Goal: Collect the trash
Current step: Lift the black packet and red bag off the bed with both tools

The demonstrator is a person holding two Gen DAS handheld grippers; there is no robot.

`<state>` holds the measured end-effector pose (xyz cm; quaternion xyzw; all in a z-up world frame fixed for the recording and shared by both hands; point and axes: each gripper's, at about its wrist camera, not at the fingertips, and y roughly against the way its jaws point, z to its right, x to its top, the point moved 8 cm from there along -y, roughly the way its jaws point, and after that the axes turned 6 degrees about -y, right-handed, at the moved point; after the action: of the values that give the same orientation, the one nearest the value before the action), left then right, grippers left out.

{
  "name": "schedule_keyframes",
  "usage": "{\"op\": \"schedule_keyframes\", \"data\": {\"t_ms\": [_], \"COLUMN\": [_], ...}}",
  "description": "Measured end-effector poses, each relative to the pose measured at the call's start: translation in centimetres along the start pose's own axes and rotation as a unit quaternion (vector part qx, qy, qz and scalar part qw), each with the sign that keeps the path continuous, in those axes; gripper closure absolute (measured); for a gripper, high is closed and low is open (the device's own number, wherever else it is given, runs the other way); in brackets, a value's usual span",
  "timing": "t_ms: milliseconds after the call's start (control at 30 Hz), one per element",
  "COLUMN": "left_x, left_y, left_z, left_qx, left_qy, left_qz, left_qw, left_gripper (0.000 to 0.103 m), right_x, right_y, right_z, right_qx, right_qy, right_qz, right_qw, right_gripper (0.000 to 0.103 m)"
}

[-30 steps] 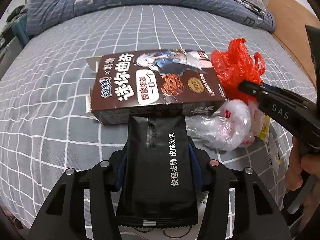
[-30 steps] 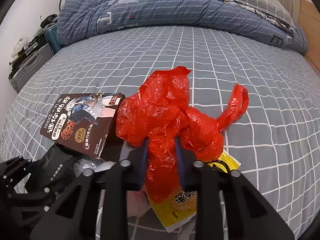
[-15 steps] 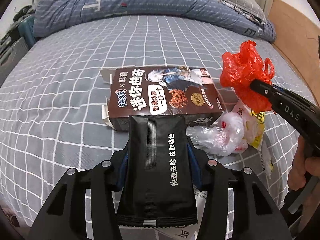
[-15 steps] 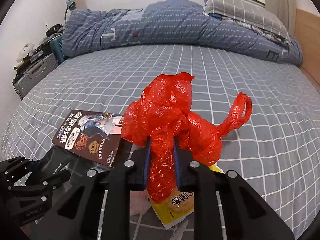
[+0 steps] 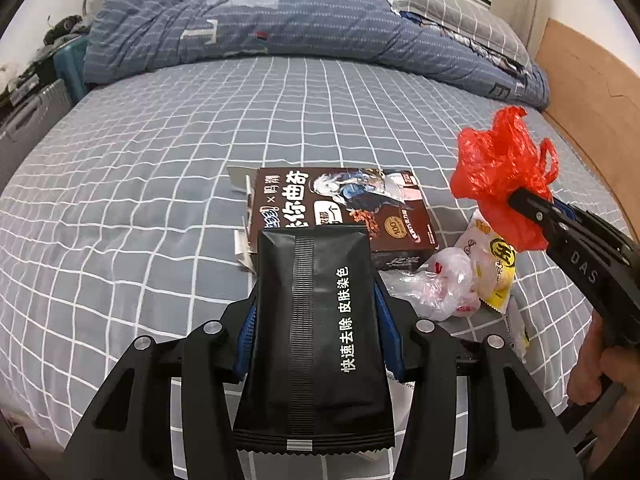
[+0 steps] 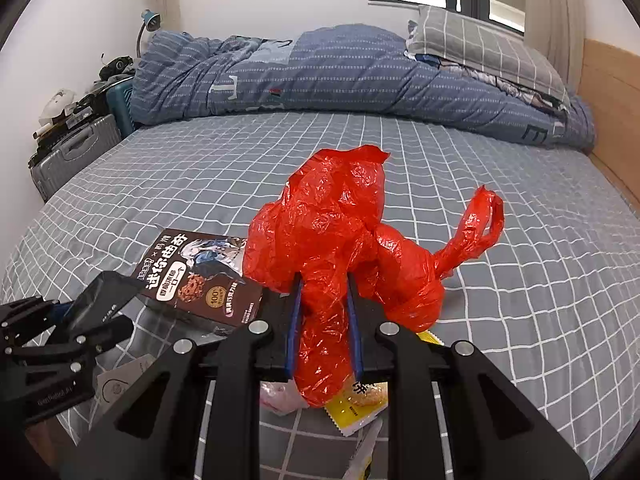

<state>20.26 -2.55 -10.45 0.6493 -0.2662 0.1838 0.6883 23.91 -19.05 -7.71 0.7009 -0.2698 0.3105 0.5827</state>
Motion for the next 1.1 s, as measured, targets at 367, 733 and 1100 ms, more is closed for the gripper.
{"op": "schedule_keyframes", "data": {"t_ms": [367,733,1100], "left_x": [-1.1,-2.3,-4.1], "left_y": [1.4,4.0,6.9], "left_z": [0.4,0.2,1.0], "left_qx": [-0.004,-0.007,-0.013], "left_qy": [0.007,0.019,0.024], "left_qz": [0.012,0.024,0.033], "left_qw": [0.9999,0.9995,0.9991], "left_gripper": [0.055,0.055,0.055], "right_x": [-1.2,-1.9,-3.3], "right_y": [2.5,5.7,8.4], "right_z": [-0.3,-1.2,-2.2], "right_qx": [-0.005,-0.002,0.007], "right_qy": [0.007,0.009,0.006], "right_qz": [0.008,0.022,0.025], "right_qw": [1.000,1.000,1.000], "right_gripper": [0.084,0.085,0.084]}}
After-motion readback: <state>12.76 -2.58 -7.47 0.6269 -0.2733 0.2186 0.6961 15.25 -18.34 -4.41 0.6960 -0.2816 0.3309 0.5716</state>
